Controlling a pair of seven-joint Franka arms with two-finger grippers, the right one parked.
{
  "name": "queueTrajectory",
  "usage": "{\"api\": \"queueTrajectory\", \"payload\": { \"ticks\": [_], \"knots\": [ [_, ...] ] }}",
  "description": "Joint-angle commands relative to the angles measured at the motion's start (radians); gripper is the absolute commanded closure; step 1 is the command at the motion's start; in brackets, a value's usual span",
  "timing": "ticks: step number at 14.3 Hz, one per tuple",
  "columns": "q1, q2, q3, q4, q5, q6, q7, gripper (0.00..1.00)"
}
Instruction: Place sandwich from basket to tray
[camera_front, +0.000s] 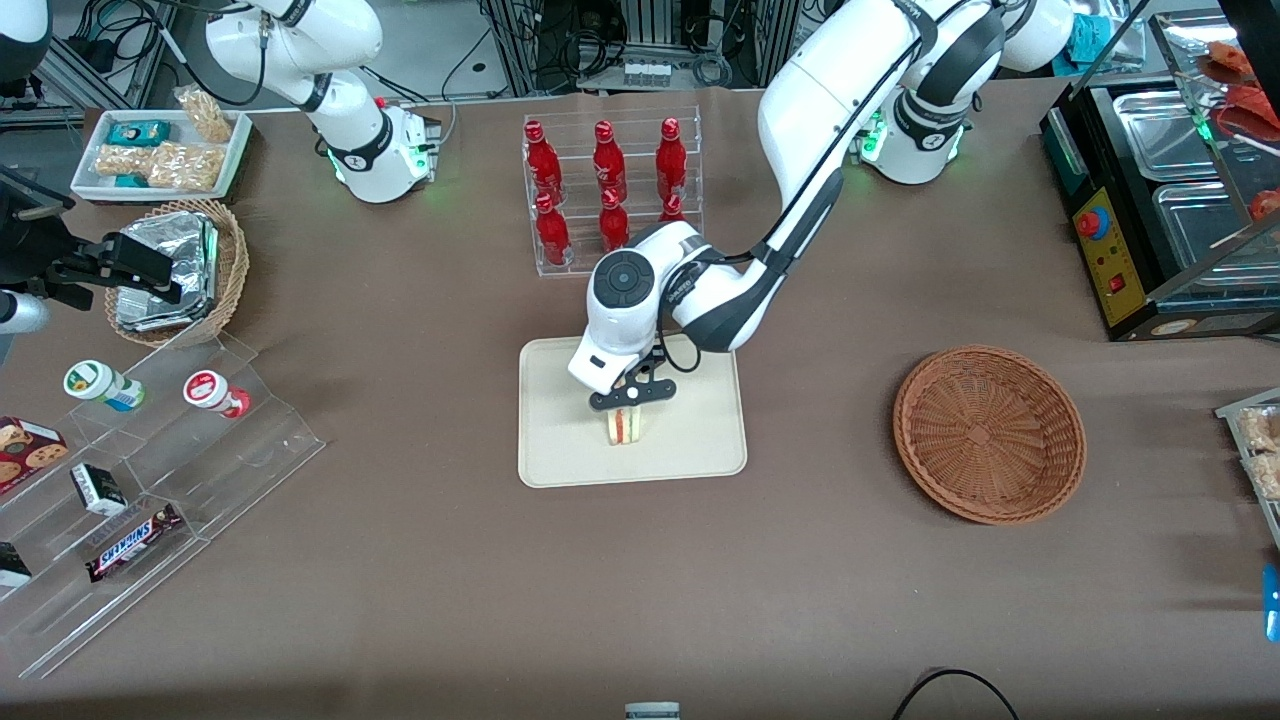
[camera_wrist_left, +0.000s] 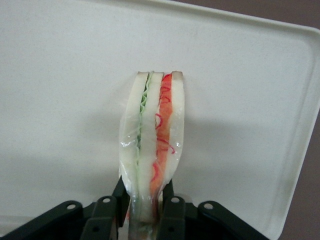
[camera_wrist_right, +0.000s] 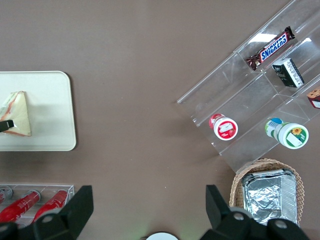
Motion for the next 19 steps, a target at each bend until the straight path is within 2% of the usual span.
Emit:
{"api": "queueTrajectory", "payload": {
  "ticks": [1,4,6,9,10,19],
  "knots": [
    [-0.006,-0.044,0.011,0.019,0.019,-0.043,-0.02,0.0],
    [-0.002,-0.139,0.043,0.016,0.03,-0.17,-0.007,0.0],
    [0.003,-0.205,0.079,0.013,0.067,-0.273,0.076,0.0],
    [0.117,-0.288,0.077,-0.033,0.053,-0.405,0.095,0.0],
    [0.136,-0.322,0.079,-0.074,0.053,-0.404,0.102,0.0],
    [0.435,-0.658,0.077,-0.444,0.027,-0.411,0.565,0.0]
  ]
}}
